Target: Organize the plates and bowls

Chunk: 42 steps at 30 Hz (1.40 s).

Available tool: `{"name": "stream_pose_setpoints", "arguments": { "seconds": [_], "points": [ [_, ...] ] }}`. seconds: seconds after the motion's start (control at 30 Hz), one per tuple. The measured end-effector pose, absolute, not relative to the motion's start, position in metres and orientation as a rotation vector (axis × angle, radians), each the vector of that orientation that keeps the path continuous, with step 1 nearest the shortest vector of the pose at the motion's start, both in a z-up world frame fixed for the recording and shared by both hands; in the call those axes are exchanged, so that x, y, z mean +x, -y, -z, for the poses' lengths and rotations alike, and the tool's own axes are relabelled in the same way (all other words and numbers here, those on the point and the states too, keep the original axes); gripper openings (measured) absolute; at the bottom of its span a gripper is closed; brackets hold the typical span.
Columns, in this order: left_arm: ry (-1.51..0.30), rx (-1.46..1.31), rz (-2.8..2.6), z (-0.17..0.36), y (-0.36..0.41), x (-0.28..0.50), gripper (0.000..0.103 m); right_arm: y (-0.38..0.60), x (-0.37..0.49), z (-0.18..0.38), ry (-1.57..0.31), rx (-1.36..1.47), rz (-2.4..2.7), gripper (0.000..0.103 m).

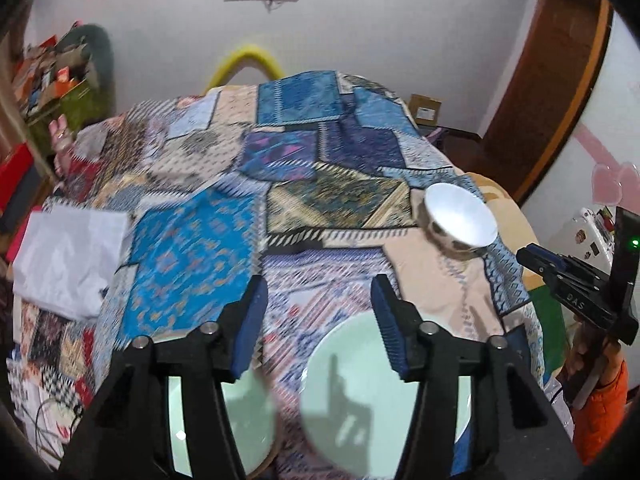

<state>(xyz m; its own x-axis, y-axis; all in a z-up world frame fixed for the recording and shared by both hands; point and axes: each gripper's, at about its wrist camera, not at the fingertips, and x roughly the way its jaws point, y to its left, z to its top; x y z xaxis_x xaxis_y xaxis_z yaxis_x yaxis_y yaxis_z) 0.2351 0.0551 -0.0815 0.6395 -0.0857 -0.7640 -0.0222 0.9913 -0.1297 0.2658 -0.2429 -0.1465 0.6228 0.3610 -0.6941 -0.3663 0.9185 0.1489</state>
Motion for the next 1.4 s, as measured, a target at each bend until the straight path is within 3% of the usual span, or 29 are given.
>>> {"name": "stream_pose_setpoints", "arguments": {
  "seconds": [0.67, 0.97, 1.3, 1.4],
  "points": [
    [-1.028, -0.078, 0.184, 0.158, 0.020, 0.352, 0.055, 0.305, 0.384, 0.221, -0.930, 0.079, -0.297, 0.027],
    [-1.045, -0.105, 0.227, 0.170, 0.027, 0.366, 0.055, 0.289, 0.391, 0.226, -0.936, 0.047, -0.389, 0.023],
    [-1.092, -0.128, 0.183, 0.191, 0.017, 0.367, 0.055, 0.231, 0.342, 0.223, -0.941, -0.030, -0.639, 0.023],
    [-1.110, -0.143, 0.171, 0.199, 0.010, 0.367, 0.050, 0.225, 0.338, 0.222, -0.958, -0.046, -0.649, 0.025]
  ]
}}
